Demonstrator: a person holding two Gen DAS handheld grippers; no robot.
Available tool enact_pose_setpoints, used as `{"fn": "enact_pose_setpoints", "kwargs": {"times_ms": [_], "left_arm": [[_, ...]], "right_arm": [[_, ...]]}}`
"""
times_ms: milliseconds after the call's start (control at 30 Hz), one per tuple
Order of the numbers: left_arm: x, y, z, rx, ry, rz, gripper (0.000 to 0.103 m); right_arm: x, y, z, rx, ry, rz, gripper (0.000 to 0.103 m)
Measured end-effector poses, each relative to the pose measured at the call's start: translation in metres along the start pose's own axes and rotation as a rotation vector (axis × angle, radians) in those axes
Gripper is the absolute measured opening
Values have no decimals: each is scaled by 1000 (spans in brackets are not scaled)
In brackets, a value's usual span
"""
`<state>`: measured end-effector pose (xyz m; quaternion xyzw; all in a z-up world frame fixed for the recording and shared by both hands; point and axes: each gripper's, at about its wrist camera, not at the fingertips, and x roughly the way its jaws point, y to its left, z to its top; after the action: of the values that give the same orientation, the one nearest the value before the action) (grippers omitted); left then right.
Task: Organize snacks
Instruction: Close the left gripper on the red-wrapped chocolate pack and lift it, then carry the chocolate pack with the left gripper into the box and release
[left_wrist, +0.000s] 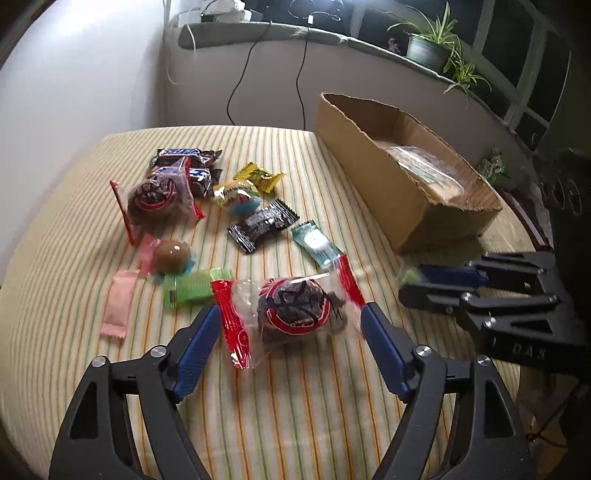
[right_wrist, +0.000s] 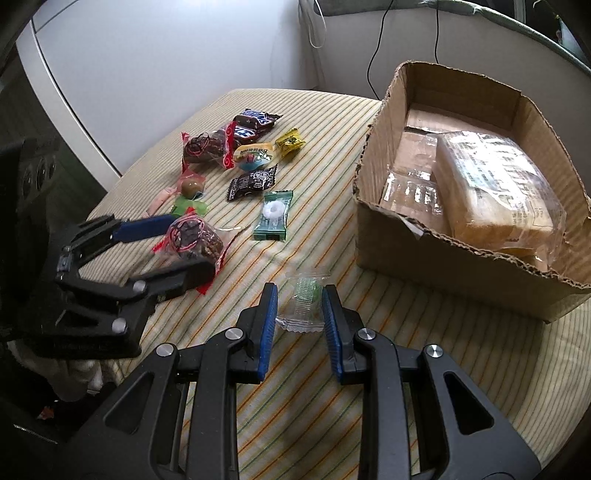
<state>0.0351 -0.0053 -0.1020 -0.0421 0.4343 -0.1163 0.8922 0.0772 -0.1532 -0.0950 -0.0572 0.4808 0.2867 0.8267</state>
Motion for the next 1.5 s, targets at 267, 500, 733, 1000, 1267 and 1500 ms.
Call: {"fn": "enact_pose_setpoints", "kwargs": {"times_ms": [267,500,733,1000,1267,1500], "left_arm": [[19,-6,3,23,16,36,80],[15,-1,5,2,-12,22,45],[10,4,6,-16,-25,-7,44],[-10,4,22,-13,-75,-33,44],[-16,-13,52,35,-122,-60,44],[-10,-38,80,88,-156,-88,44]], "right_arm": [[-1,5,2,-14,-6,-3,26],[2,4,0,-7,6,-14,26],[-1,4,1,-5,-9,-16,26],[-26,7,2,-8,-58,3,26],[-54,0,16,-11,-128,-3,26],[-76,-26,32,15,-183,-46,26]]}}
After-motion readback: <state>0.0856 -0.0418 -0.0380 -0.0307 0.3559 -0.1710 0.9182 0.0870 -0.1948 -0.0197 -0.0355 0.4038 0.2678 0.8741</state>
